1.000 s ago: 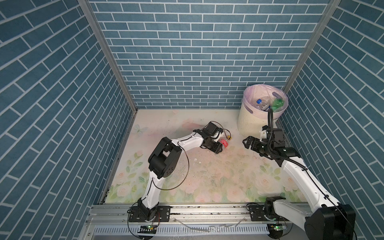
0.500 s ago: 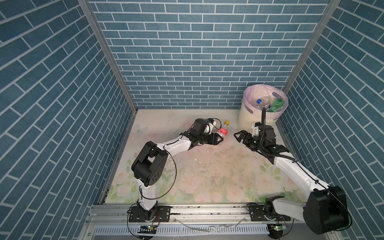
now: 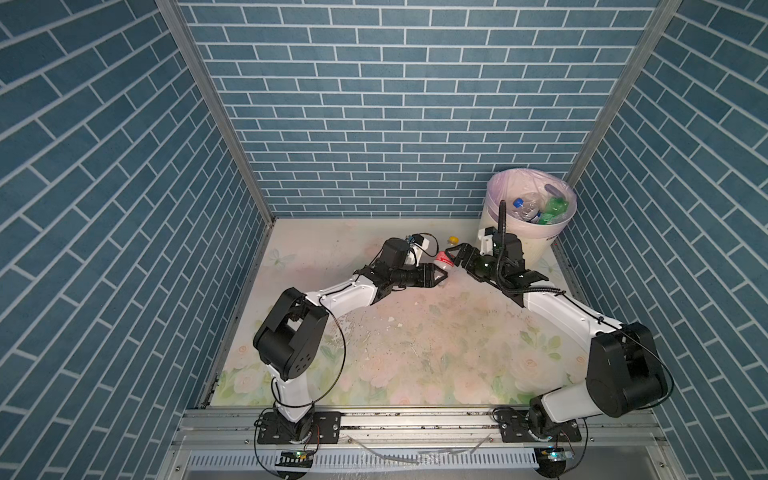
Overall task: Throw the plastic bottles in the bin
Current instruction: 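Close the right gripper on the Coke bottle's cap end held by the left gripper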
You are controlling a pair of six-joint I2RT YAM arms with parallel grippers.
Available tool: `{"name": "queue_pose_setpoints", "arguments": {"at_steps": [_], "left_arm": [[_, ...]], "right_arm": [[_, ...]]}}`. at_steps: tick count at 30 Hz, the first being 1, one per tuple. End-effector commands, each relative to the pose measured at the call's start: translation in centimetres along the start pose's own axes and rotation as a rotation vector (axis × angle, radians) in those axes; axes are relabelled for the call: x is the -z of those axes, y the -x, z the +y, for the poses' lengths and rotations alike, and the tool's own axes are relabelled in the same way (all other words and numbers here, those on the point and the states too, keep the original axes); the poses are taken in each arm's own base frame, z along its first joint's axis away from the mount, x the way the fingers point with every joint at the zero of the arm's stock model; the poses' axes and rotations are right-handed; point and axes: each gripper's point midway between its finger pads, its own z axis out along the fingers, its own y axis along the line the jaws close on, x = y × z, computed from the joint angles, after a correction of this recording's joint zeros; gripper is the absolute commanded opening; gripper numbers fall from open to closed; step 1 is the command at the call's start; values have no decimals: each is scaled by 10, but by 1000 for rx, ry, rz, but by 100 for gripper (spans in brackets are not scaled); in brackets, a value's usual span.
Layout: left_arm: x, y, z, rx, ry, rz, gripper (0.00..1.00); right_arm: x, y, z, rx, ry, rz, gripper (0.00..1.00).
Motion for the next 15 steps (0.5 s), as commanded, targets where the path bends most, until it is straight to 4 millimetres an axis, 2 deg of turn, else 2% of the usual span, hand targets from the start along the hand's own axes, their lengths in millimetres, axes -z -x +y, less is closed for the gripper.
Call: {"name": "queue_pose_setpoints", "arguments": {"at_steps": [1, 9, 12, 15], "left_arm": [[9, 15, -25, -47, -66, -54, 61], [9, 19, -25, -61, -52, -62, 61], [9, 16, -24, -63, -47, -54, 62], [10, 15, -22, -64, -40, -52, 64]], "right_arm": [[-8, 14, 28, -25, 79, -23, 85], [-23, 4, 36, -43, 108, 1, 74], [-23, 6, 34, -39, 97, -6, 67], [-22, 8, 34, -21, 81, -11, 53]]}}
